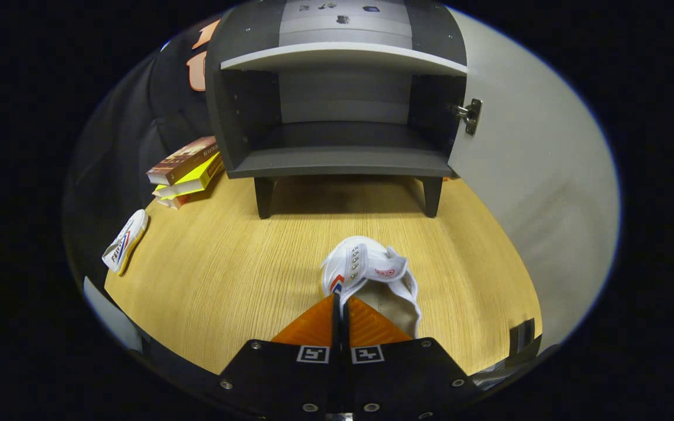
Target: Open the shoe cabinet door, grab the shoes and put them into the shoe cabinet, then close the shoe cabinet door.
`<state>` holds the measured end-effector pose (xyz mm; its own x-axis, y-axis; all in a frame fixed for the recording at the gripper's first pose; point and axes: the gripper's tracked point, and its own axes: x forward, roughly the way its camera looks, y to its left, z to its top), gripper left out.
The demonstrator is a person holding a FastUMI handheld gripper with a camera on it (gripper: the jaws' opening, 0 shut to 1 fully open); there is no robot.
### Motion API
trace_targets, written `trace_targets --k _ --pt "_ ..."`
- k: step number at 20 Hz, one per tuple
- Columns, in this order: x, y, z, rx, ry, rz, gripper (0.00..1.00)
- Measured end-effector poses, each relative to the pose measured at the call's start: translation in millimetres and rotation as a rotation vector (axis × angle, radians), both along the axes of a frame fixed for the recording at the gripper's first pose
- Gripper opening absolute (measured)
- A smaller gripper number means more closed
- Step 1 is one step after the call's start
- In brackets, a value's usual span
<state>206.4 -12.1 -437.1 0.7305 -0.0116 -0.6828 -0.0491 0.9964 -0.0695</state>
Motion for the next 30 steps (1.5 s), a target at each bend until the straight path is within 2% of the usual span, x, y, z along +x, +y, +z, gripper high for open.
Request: trace_targets --k 5,9,14,22,26,30 --pt "11.7 -1.2 26.5 0.007 -0.051 0.008 0.0" --pt "15.7 -1.2 70.1 0.012 -0.126 0.012 0.0" --pt "22.9 -1.6 148.1 0.017 -0.254 0.017 0.0" --pt "37.0 6.6 289.1 -0.026 -0.473 0.077 0.0" --pt "71.5 17.1 326.8 -0.02 -0.523 0.093 0.0" --pt "132.5 27.3 337.6 -0.02 -0.546 0.104 0.0"
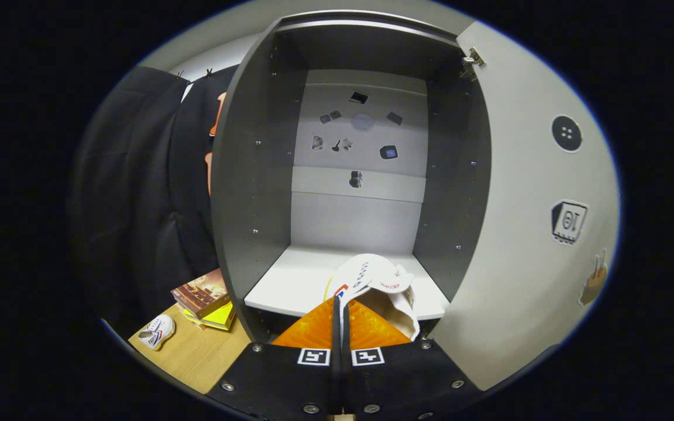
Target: Open the shoe cabinet door, grab the shoes and put them into the shoe cabinet, then close the shoe cabinet door.
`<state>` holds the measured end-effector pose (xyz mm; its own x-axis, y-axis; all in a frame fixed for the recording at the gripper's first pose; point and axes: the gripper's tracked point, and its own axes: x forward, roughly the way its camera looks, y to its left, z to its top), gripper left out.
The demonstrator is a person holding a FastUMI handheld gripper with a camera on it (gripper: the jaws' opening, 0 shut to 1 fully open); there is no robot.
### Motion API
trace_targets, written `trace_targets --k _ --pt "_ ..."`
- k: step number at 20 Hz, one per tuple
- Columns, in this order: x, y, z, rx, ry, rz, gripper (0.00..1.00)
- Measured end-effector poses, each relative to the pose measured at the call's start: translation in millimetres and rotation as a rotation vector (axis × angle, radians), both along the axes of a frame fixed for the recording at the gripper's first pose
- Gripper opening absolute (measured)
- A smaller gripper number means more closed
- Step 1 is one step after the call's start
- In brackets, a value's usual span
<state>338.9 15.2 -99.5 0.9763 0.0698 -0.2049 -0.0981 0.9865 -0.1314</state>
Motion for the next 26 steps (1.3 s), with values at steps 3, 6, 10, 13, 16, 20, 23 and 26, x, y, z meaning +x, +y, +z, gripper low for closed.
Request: trace_targets --k 3,6,10,13,16,20,23,26 --pt "52.4 10.1 -8.4 -0.008 0.01 0.008 0.0" --pt "101.7 15.9 -15.1 -0.011 0.012 0.003 0.0" --pt "152.9 22.0 -28.5 -0.02 0.046 -0.005 0.0" --pt "173.4 26.0 -38.4 -0.033 0.063 -0.01 0.0" --pt "177.7 27.2 -43.3 -0.053 0.069 -0.021 0.0" --pt "174.4 30.5 -43.2 -0.057 0.067 -0.029 0.22" --pt "173.8 33.5 -19.8 -0.037 -0.013 -0.041 0.43" --pt "167.0 33.1 -13.3 -0.019 -0.02 -0.042 0.48"
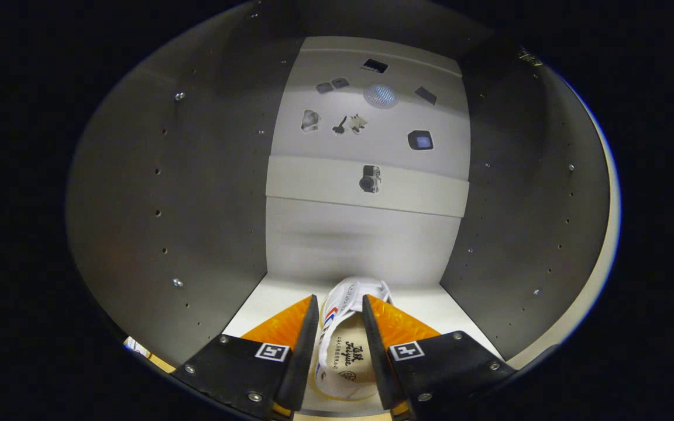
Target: Open the shoe cabinet door, grab the shoes and put them into the shoe cabinet, then close the shoe cabinet door.
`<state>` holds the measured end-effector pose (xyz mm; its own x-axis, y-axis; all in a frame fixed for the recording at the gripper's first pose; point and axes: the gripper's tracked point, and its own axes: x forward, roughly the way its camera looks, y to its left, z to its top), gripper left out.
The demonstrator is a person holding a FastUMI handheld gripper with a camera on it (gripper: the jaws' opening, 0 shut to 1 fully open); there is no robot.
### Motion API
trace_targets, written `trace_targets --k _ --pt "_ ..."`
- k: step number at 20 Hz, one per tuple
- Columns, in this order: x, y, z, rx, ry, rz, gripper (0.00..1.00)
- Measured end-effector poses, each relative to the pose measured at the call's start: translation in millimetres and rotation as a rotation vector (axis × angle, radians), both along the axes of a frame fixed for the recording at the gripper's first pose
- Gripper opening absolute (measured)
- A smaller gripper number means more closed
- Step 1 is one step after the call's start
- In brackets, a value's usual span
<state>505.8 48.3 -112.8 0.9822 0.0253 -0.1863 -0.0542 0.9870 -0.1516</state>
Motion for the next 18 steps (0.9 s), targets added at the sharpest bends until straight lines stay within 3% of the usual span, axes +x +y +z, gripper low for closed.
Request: trace_targets --k 5,7,9,11,18 --pt "-46.0 -7.1 36.3 0.023 -0.092 -0.006 0.55" --pt "-77.6 -8.1 52.5 0.03 -0.129 -0.004 0.63" --pt "-112.6 -9.9 64.6 0.042 -0.157 0.002 0.81" --pt "-145.4 -14.6 71.7 0.066 -0.173 -0.002 0.93" --pt "-271.3 -39.6 79.2 0.162 -0.163 0.001 0.94"
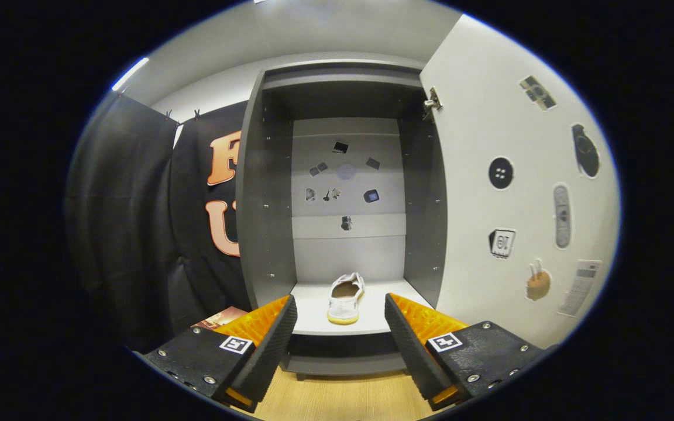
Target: Open the shoe cabinet door, grab the shoes and put them into the shoe cabinet, then close the shoe cabinet door.
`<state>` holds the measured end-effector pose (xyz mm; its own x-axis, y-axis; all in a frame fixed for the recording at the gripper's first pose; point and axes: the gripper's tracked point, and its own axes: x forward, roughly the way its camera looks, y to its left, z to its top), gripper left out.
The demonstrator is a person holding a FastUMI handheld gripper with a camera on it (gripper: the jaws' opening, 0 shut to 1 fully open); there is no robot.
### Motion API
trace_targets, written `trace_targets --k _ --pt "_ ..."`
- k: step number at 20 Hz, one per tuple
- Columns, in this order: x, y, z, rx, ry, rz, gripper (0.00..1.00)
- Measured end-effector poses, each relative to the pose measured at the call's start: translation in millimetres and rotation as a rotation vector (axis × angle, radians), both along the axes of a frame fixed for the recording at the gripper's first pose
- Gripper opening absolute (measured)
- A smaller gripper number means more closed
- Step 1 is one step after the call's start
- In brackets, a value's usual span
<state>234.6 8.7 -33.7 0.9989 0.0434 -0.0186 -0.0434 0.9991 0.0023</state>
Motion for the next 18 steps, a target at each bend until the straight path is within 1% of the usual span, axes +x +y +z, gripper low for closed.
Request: trace_targets --k 5,10,13,18 --pt "-58.4 -13.1 9.4 0.046 -0.006 0.009 0.94" --pt "-95.3 -23.3 13.3 0.034 -0.004 0.013 0.93" --pt "-118.2 -28.2 18.5 0.05 -0.006 0.023 0.93" --pt "-148.2 -38.1 24.9 0.041 -0.013 0.03 0.93"
